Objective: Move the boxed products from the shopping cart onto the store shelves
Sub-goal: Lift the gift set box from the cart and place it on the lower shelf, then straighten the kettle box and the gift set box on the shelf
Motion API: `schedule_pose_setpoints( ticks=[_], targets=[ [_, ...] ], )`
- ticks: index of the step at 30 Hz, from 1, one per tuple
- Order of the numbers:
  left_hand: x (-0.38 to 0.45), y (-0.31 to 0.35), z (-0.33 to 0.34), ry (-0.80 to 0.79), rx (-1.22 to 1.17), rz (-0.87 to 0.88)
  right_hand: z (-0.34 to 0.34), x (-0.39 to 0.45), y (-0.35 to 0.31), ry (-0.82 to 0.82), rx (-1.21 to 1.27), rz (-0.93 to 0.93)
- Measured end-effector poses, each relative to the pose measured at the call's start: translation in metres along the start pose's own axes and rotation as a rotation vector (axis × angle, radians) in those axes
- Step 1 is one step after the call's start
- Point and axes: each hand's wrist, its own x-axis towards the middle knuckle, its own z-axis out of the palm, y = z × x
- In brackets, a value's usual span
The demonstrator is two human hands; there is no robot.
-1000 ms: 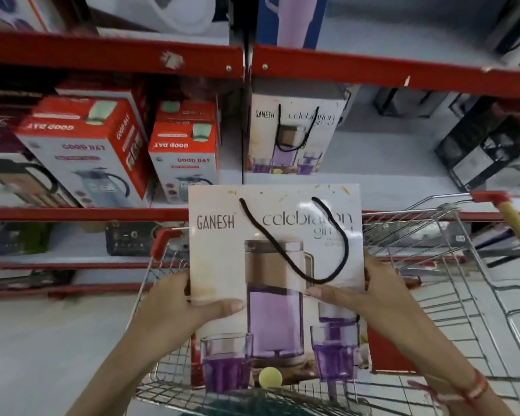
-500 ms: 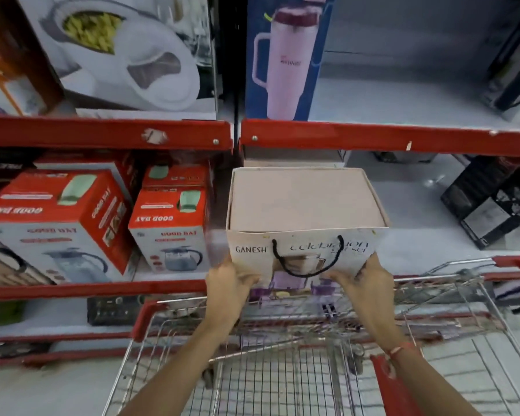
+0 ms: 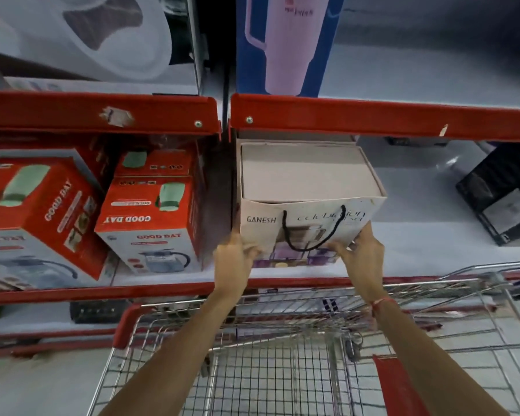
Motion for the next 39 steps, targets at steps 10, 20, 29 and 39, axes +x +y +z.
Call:
schedule_pose_setpoints(
  ticks=[10,20,29,39],
  targets=[
    [-0.025,-0.038,-0.044,0.123,-0.084,0.165,0.04,-0.082,-0.05,0.304,0.126,-0.145],
    [-0.043,-0.099,-0.12,0.488,-0.217,-0.005,0.124,-0.128,-0.135,-0.418,0.21,-0.314],
    [-0.024,-0.118,-0.146,0.229,-0.328,-0.141,0.146,-0.133,-0.166,-0.721,0.257,-0.176],
    [-0.055,-0.133,-0.158,0.093,-0.258,-0.097,0.145,-0.144,-0.172,-0.716,0.172,-0.167]
  ],
)
